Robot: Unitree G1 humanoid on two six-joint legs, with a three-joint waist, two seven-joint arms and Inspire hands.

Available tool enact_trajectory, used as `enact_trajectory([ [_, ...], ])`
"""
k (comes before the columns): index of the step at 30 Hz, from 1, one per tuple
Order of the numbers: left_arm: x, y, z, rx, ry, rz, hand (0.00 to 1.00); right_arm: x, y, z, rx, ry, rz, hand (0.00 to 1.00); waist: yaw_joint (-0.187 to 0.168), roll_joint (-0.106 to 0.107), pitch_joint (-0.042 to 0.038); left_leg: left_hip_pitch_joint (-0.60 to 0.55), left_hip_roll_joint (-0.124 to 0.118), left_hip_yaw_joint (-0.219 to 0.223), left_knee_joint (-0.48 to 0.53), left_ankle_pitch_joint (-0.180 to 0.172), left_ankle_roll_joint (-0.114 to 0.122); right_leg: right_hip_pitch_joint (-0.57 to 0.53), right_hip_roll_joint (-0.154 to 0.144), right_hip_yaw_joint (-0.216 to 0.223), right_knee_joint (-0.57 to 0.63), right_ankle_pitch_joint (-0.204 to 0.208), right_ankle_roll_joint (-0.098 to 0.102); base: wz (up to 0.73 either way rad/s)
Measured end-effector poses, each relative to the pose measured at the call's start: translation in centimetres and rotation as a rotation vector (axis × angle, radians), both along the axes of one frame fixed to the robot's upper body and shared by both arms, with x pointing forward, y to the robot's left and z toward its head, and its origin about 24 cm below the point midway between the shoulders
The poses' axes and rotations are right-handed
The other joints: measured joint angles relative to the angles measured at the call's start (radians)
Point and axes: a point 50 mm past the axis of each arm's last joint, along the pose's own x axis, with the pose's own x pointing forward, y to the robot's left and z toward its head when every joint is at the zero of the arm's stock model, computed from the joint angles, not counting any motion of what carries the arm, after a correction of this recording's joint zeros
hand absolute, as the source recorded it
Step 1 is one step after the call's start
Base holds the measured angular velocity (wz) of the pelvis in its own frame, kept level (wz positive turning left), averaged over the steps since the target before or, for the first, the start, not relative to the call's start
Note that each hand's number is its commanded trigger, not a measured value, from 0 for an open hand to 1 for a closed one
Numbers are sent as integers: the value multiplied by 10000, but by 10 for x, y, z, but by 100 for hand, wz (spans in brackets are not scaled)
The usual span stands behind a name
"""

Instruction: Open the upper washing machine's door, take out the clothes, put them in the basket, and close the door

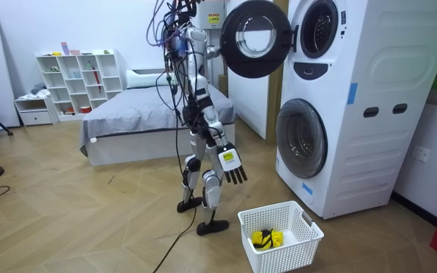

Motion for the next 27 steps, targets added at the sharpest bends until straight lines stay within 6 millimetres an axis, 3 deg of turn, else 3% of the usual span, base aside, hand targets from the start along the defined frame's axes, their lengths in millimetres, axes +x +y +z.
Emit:
enact_trajectory([
  [3,3,-42,-8,-560,-499,-1056,0,17,6,-4,259,-44,292,0,-141,-119,34,-95,-138,-122,-20,174,88,-58,-145,-3,-12,40,64,23],
  [6,6,-75,-12,-485,-645,-1839,0,41,18,-6,464,-446,1065,0,-637,-182,35,-204,-198,-110,-39,201,132,-56,-164,121,-152,145,103,-6],
  [11,5,-134,-14,17,-835,-3596,0,44,34,-13,829,37,1605,0,-1511,-140,27,-217,-235,164,-176,239,167,-244,-121,479,-58,196,131,-18],
  [12,5,-145,-20,2,-594,-4016,0,45,35,-13,862,140,1687,0,-1785,-150,76,-142,-223,299,-241,239,167,-294,-87,616,4,189,136,-50],
  [17,10,-168,-36,32,523,-5263,0,42,38,-15,932,405,1599,0,-2356,-245,120,-88,-205,820,-333,238,167,-582,-16,1028,5,193,128,-32],
  [21,10,-181,-52,169,1685,-6240,0,42,42,-16,889,398,1580,0,-2553,-260,118,-141,-174,1069,-351,237,166,-807,97,1408,-4,236,115,-31],
  [27,17,-186,-39,140,1544,-6688,0,46,42,-16,787,332,1610,0,-2568,-128,43,-67,-97,1150,-352,237,166,-827,198,1403,-5,263,68,-11],
])
